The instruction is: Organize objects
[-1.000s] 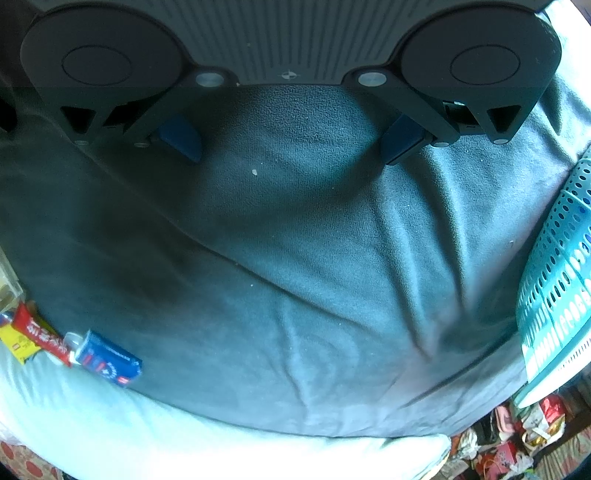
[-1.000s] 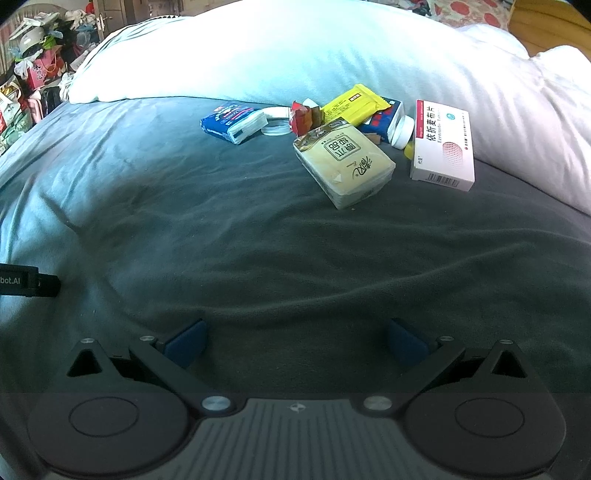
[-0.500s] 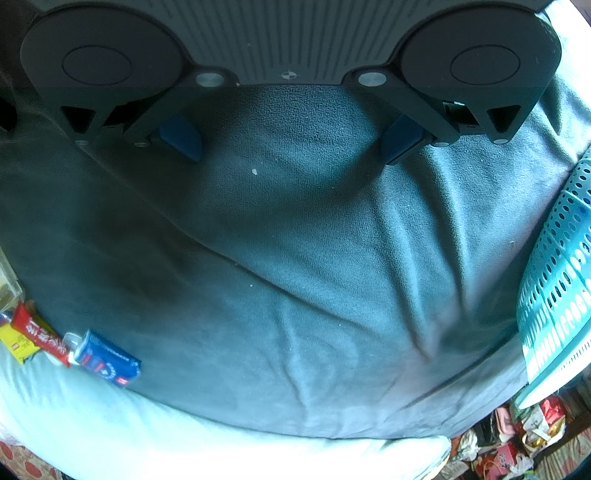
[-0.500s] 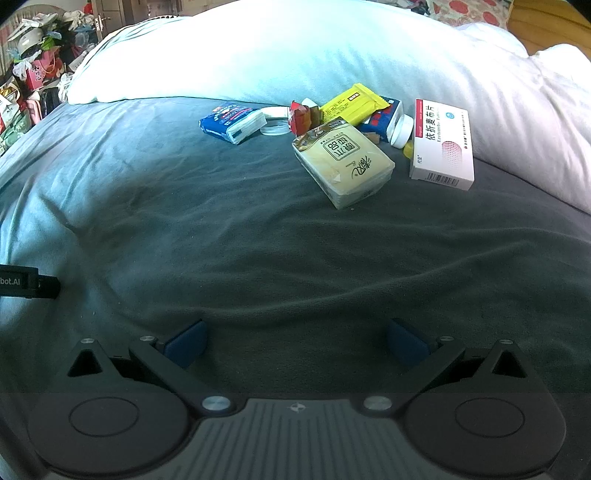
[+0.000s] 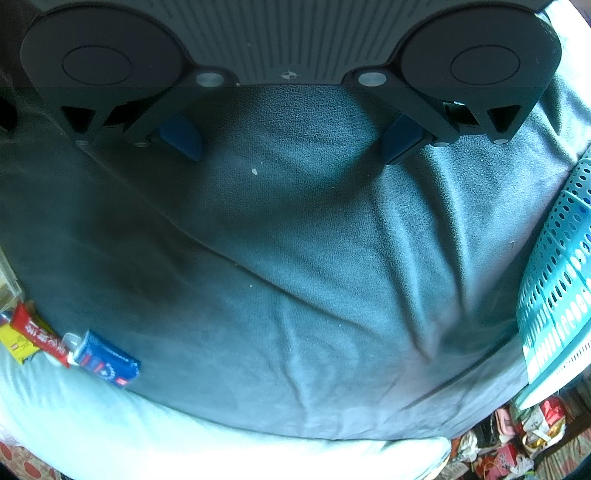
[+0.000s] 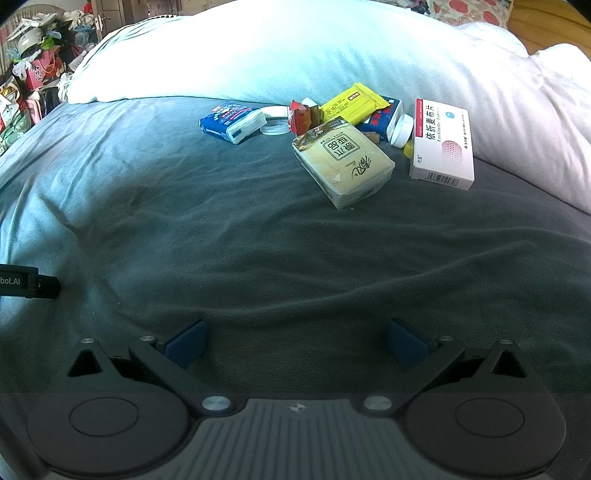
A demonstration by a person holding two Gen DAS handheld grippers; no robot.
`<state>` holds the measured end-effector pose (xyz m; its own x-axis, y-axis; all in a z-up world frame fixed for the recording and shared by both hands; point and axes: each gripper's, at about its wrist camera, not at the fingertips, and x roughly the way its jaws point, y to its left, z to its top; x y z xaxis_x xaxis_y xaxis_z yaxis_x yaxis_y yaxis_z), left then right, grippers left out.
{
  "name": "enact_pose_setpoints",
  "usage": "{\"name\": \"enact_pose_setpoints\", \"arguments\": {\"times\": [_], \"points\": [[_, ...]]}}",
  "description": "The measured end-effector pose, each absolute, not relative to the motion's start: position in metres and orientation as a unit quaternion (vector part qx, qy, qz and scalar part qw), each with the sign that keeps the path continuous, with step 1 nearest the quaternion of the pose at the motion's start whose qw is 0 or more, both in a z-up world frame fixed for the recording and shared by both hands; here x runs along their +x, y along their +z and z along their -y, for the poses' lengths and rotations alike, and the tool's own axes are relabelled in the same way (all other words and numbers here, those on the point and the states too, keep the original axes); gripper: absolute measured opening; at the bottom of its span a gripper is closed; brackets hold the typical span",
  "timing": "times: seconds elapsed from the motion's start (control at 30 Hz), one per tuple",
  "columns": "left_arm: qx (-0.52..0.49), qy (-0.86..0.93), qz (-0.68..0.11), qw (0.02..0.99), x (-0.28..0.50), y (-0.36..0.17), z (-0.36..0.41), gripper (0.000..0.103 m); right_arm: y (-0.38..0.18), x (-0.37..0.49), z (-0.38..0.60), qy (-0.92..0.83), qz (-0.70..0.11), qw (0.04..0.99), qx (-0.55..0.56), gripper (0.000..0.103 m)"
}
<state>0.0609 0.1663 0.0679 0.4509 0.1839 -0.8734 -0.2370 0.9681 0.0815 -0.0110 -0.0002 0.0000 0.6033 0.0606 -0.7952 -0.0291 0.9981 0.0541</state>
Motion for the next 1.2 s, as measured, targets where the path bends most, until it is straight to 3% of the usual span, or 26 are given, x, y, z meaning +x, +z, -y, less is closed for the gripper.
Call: {"name": "enact_pose_setpoints", "arguments": {"times": [1.2], "points": [[-0.023, 0.126, -0.506, 0.853, 0.0576, 0.0669, -0.1680, 0.103, 0.0005, -0.0102, 0.0007, 0.024, -0.444, 0.896, 0.017, 0.103]]}}
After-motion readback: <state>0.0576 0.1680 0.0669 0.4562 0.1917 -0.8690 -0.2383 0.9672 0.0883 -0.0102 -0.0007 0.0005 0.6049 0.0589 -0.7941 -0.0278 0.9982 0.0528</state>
